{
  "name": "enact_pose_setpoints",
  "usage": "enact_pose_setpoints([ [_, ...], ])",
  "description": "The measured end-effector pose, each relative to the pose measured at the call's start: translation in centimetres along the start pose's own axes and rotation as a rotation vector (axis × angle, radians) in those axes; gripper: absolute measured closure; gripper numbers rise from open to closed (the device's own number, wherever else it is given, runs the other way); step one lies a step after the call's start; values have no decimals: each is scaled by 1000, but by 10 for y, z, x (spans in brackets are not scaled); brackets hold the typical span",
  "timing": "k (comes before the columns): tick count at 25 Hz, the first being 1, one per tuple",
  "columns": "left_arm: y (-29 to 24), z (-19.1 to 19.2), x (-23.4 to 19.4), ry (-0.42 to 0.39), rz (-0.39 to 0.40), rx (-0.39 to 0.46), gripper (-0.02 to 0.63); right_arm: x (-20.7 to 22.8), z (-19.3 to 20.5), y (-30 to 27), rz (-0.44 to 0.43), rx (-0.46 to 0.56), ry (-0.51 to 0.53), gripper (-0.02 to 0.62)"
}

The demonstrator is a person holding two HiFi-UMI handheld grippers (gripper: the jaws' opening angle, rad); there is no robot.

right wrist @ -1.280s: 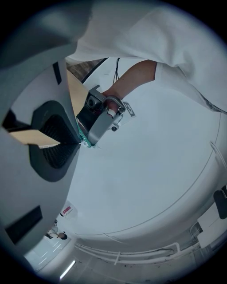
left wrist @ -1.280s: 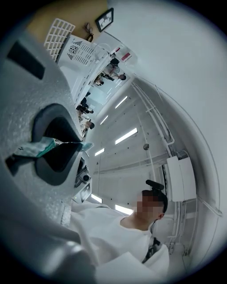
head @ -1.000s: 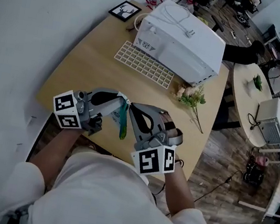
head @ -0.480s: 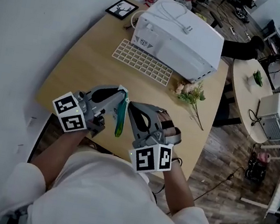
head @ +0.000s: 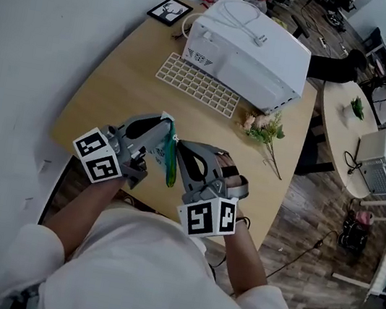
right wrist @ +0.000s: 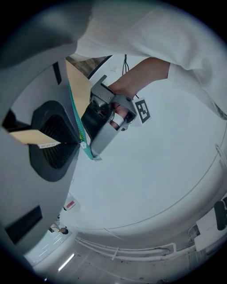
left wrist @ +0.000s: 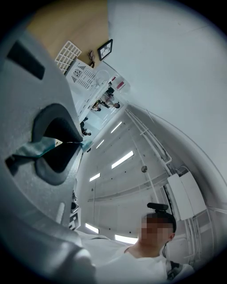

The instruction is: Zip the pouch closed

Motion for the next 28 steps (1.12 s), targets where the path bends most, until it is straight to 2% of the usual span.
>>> enact_pose_setpoints([
  [4,3,-9,-9,-5,-41,29,591,-10,7,2,-23,-16,-7,592],
  [9,4,-15,-13,-35,-43,27,591,-11,10,5,-20,-18,-26,592],
  [13,8,-19,-18,-36,-79,49,591,-14,14,7,-34,-29,-18,592],
  [17,11,-21,-21,-54,-73,40,591,-14,19,8,-35,-38,-28,592],
  [28,24,-22,-25,-51,-125,48,591,-19,17,6,-66,-37,-13,592],
])
Point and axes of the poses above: the fingertips, and each gripper's own axes: y backward along the fingers, x to its right, z out of its underside, the point moved 5 cm from there along y, backward along the fingers, and after that the axes turned 12 degrees about -y, right-handed, at the moved point
